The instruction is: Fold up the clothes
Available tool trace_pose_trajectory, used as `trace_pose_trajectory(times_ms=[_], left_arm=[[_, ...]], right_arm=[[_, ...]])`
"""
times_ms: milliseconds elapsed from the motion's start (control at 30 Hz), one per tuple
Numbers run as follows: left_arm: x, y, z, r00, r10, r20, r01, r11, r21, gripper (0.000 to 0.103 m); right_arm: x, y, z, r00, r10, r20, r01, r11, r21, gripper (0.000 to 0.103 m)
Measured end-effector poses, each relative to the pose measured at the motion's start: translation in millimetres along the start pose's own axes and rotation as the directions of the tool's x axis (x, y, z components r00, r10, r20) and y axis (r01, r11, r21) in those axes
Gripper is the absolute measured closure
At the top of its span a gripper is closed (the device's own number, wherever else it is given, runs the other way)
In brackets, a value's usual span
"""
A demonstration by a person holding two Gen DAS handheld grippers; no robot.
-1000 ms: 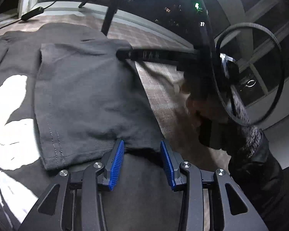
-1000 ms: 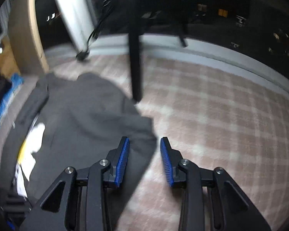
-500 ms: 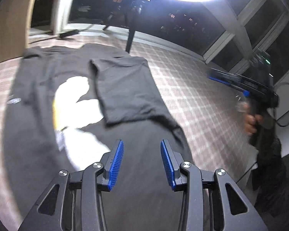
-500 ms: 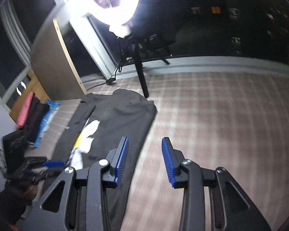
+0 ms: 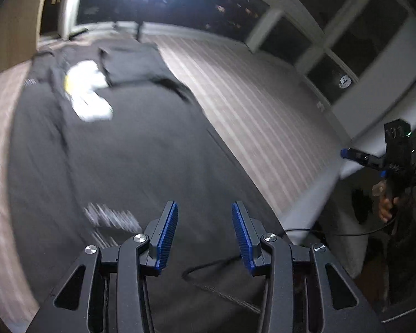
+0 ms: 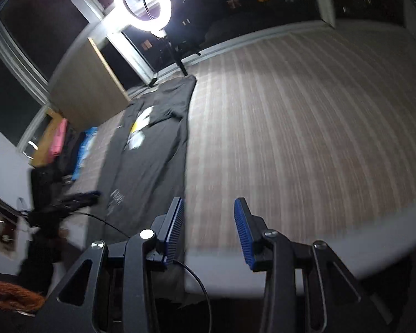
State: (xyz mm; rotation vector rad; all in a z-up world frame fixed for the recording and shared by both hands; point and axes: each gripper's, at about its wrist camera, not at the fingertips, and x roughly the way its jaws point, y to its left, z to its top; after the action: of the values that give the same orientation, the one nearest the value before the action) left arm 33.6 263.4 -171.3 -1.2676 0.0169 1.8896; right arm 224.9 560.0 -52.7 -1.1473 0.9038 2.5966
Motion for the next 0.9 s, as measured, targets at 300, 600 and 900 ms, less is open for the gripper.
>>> trace_pose_trajectory(times_ms=[300,600,900], left_arm=[[71.1,-141.5,-90.3,0.996,0.09,-0.028,-0.073,0.925,0.374,0.064],[126.8,-175.4,-99.6,0.958,0.278,0.071,-0.272,0.802,0.532,0.064],[96.1,-141.8,-72.8,0.997,0.066,0.04,-0.076,0.938,0.338,0.102]], right_arm=[[-81.7,8.9,-67.3,0.995,-0.09,0.05,0.09,0.996,-0.011,0.057],[-48.5,17.0,-40.5,1.0,-0.004,-0.001,0.004,0.996,-0.093,0.057],[76.6,45.5,85.5,0.997,0.0,-0.075,-0.018,0.971,-0.239,0.057]])
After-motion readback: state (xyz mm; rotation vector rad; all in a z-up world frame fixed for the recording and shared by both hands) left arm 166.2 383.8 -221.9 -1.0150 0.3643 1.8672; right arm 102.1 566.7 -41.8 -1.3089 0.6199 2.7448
